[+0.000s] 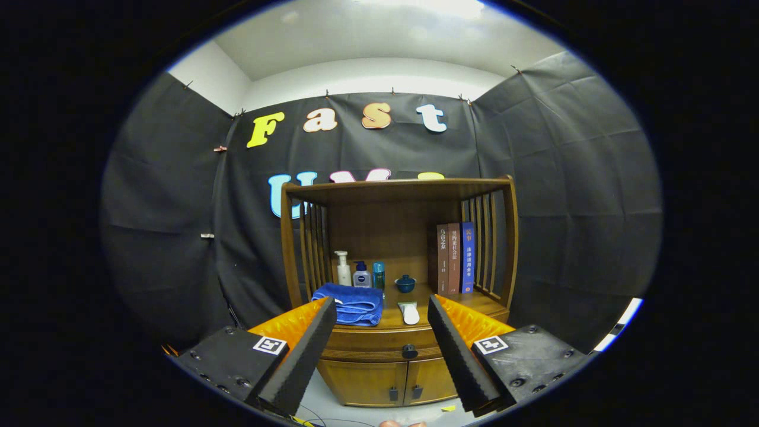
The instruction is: Pull open the drawer, take out the items inside it, and place them on the countertop above the cabinet.
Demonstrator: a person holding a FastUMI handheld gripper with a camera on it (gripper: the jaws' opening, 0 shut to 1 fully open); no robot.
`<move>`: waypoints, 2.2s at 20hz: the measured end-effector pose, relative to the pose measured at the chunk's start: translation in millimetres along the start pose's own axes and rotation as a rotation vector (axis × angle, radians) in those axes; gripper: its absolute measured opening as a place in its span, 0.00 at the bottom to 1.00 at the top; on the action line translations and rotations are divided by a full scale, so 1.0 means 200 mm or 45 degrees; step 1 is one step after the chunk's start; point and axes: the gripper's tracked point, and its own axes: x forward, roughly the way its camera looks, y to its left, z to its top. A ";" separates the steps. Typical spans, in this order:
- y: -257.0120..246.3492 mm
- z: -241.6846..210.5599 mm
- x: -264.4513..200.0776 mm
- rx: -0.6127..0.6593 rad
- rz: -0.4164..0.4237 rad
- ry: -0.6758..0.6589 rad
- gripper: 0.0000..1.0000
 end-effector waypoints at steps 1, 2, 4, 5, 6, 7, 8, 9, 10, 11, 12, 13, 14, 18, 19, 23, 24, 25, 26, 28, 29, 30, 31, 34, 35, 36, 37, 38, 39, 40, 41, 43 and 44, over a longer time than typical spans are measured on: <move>0.03 0.01 -0.03 0.000 0.020 0.007 0.99; 0.05 0.01 -0.05 0.005 0.032 0.017 0.99; 0.05 0.04 -0.08 -0.007 0.037 0.013 0.99; 0.04 0.04 -0.08 -0.024 0.031 0.013 0.99; 0.04 0.04 -0.09 -0.038 0.023 0.011 0.99; 0.03 0.04 -0.10 -0.038 0.012 0.013 0.99; 0.04 0.04 -0.11 -0.029 0.014 0.008 0.99; 0.05 0.05 -0.11 -0.014 0.022 0.005 0.99; 0.06 0.05 -0.12 -0.001 0.032 0.009 0.99; 0.05 0.05 -0.12 0.006 0.033 0.010 0.99; 0.04 0.05 -0.12 0.006 0.026 0.012 0.99; 0.03 0.05 -0.12 0.004 0.023 0.013 0.99; 0.03 0.04 -0.11 0.004 0.023 0.017 0.99; 0.02 0.03 -0.11 0.001 0.016 0.028 0.99; 0.01 0.02 -0.11 -0.001 0.014 0.032 0.99; 0.02 0.03 -0.12 0.001 0.014 0.031 0.99; 0.02 0.03 -0.11 -0.001 0.012 0.027 0.99; 0.01 0.03 -0.11 -0.002 0.010 0.026 0.99; 0.01 0.02 -0.11 -0.001 0.009 0.028 0.99; 0.01 0.02 -0.11 0.002 0.008 0.033 0.99; 0.01 0.02 -0.11 0.001 0.007 0.032 0.99; 0.00 0.03 -0.10 -0.001 0.004 0.033 0.99; 0.00 0.04 -0.10 -0.009 0.005 0.035 0.99; -0.02 0.07 -0.11 -0.019 -0.007 0.027 0.99; -0.02 0.08 -0.11 -0.013 -0.008 0.015 0.99; -0.02 0.08 -0.12 -0.009 -0.009 0.011 0.99; -0.03 0.08 -0.14 -0.004 -0.008 0.008 0.99; -0.03 0.08 -0.15 0.002 -0.004 0.008 0.99; -0.03 0.07 -0.15 0.004 -0.006 0.009 0.99; -0.04 0.07 -0.15 0.003 -0.010 0.013 0.99; -0.04 0.06 -0.14 0.000 -0.009 0.015 0.99; -0.05 0.07 -0.14 -0.003 -0.011 0.011 0.99; -0.05 0.08 -0.13 -0.003 -0.015 0.008 0.99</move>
